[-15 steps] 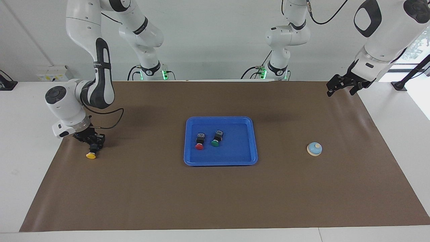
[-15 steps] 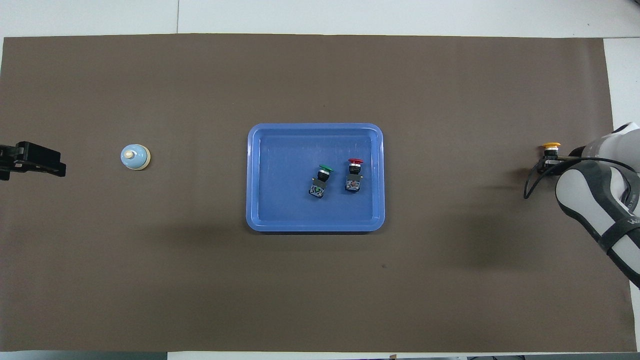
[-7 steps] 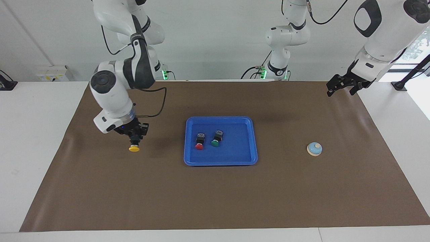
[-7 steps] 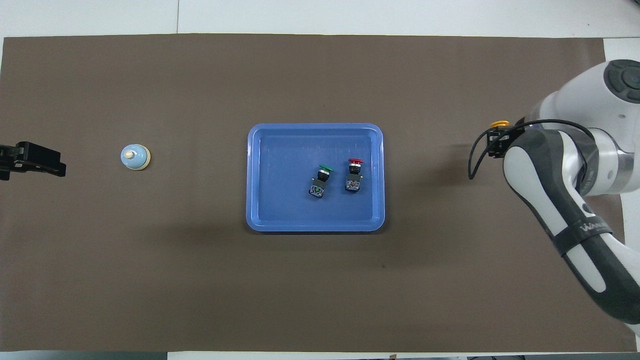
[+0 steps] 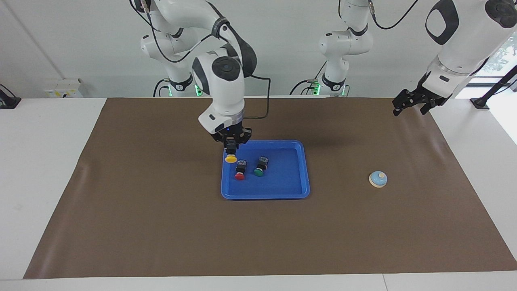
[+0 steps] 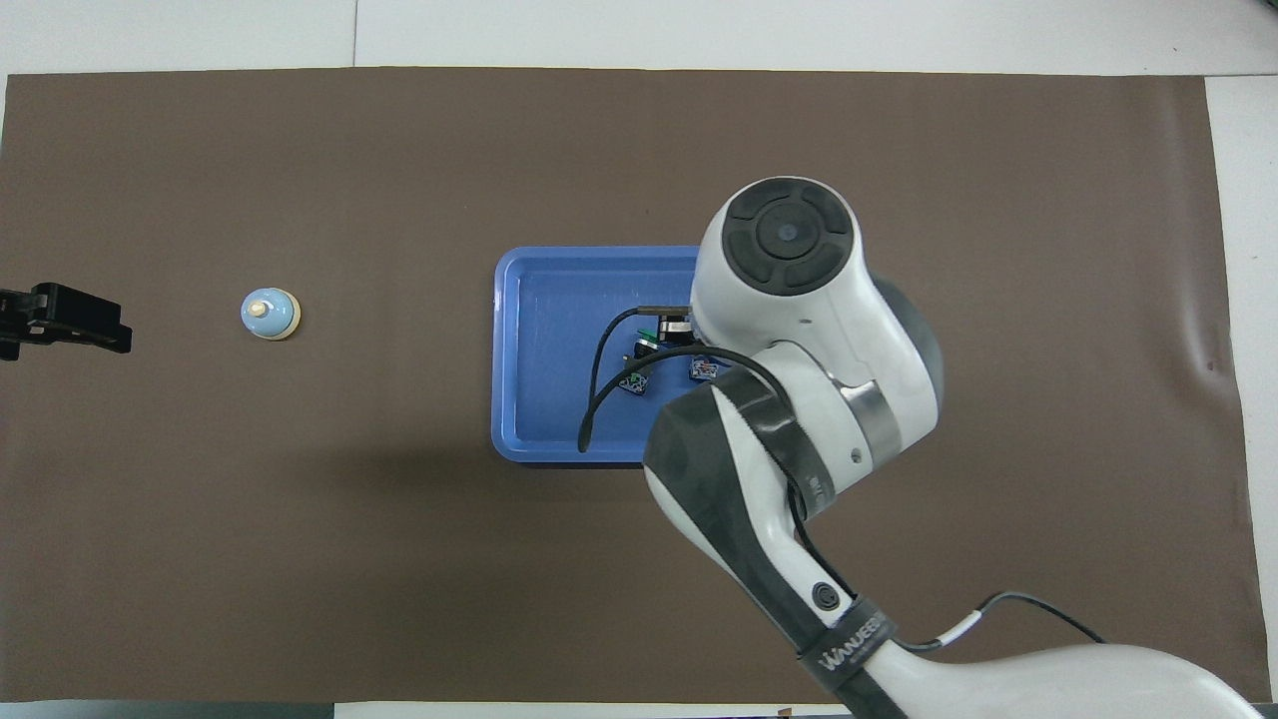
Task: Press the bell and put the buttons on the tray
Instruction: 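Carry the yellow button into the tray and release it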
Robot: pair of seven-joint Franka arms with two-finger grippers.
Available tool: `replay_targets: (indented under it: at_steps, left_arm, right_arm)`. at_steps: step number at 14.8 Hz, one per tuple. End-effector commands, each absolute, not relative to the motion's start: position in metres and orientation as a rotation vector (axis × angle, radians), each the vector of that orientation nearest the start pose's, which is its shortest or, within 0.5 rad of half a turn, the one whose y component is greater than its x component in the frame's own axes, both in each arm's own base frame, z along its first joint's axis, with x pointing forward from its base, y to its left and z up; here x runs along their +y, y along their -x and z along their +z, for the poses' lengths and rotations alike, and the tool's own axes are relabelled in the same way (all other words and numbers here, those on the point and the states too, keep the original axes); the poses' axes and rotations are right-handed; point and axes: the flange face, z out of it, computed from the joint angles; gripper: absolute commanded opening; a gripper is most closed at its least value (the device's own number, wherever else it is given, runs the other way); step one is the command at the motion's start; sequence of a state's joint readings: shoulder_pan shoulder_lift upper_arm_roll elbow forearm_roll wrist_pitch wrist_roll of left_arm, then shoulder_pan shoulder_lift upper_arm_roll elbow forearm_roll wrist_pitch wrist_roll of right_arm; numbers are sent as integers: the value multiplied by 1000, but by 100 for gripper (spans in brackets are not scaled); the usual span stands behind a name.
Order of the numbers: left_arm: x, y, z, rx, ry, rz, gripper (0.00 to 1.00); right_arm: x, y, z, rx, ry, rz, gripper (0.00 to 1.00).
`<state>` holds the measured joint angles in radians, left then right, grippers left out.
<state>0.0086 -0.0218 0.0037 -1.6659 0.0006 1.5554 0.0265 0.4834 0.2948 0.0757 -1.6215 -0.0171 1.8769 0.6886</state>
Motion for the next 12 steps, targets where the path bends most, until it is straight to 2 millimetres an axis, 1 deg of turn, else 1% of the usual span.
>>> replay_targets:
  at_steps: [1,3,4,5,6,7,8,10,12]
  left_arm:
    - [8,-540,596,0,3152,138,100]
    - [8,-540,596,0,3152,138,100]
    - [8,-540,596,0,3152,138,100]
    - [8,-540,596,0,3152,138,100]
    - [8,-540,596,0,3152,138,100]
    - [8,-540,596,0,3152,138,100]
    - [8,-540,596,0,3152,138,100]
    - [8,-540,596,0,3152,138,100]
    - [8,-540,596,0,3152,138,100]
  right_arm:
    - [397,-566,432,319,3125,83,0]
    - [438,-564,406,364,3116,77,0]
    - [452,-563,397,355,3097,50,0]
    - [459,-564,395,346,3071,15,0]
    - [462,-564,386,343,3068,16,0]
    - [468,-562,368,329,3085,33,0]
    - [483,-555,357,296,3069,5,0]
    - [479,-561,335,301,3058,-26,0]
    - [484,-558,312,292,3074,-2,0]
